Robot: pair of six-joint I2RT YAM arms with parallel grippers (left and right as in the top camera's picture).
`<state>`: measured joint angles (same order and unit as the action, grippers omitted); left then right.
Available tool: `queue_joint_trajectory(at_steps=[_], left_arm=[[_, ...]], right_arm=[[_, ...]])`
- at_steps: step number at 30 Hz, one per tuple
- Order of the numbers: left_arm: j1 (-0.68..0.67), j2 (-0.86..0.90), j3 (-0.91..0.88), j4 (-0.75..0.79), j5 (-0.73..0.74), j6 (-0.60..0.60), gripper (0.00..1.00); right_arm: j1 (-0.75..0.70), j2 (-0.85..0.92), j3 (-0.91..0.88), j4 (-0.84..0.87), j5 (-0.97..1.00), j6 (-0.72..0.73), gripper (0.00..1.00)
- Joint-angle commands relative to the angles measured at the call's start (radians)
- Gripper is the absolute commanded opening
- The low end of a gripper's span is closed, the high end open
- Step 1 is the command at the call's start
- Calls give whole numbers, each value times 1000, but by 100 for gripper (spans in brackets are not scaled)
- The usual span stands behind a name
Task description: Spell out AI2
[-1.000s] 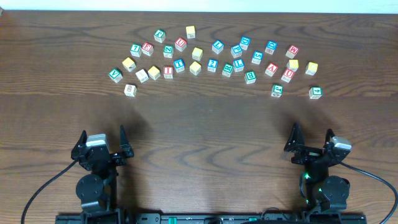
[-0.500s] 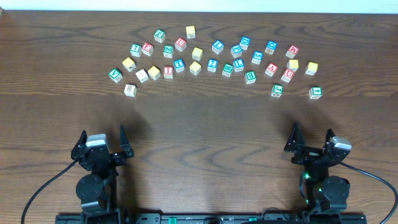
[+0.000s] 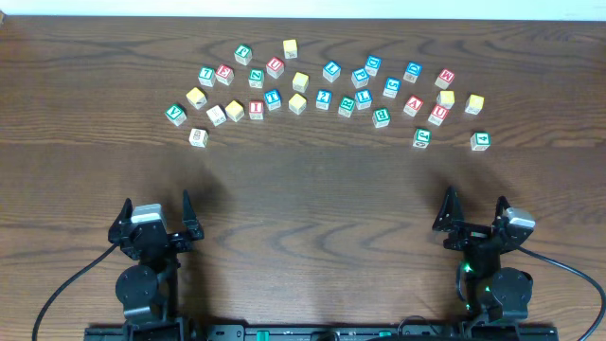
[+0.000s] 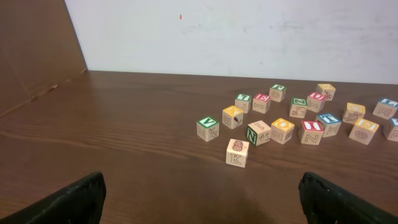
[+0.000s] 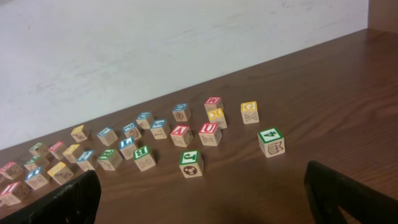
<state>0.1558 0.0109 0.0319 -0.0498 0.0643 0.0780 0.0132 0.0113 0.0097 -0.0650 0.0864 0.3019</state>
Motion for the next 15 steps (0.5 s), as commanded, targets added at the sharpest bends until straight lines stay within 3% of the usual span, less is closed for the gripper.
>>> queue_joint_trajectory(at_steps=[1,15], left_arm=[[-2,-7,-28,-15,-5,-8,98],[-2,-7,-28,-11,-5,-8,98]], right_arm=[[-5,-5,-4,2,12,-12,99],[-5,-5,-4,2,11,-84,99]])
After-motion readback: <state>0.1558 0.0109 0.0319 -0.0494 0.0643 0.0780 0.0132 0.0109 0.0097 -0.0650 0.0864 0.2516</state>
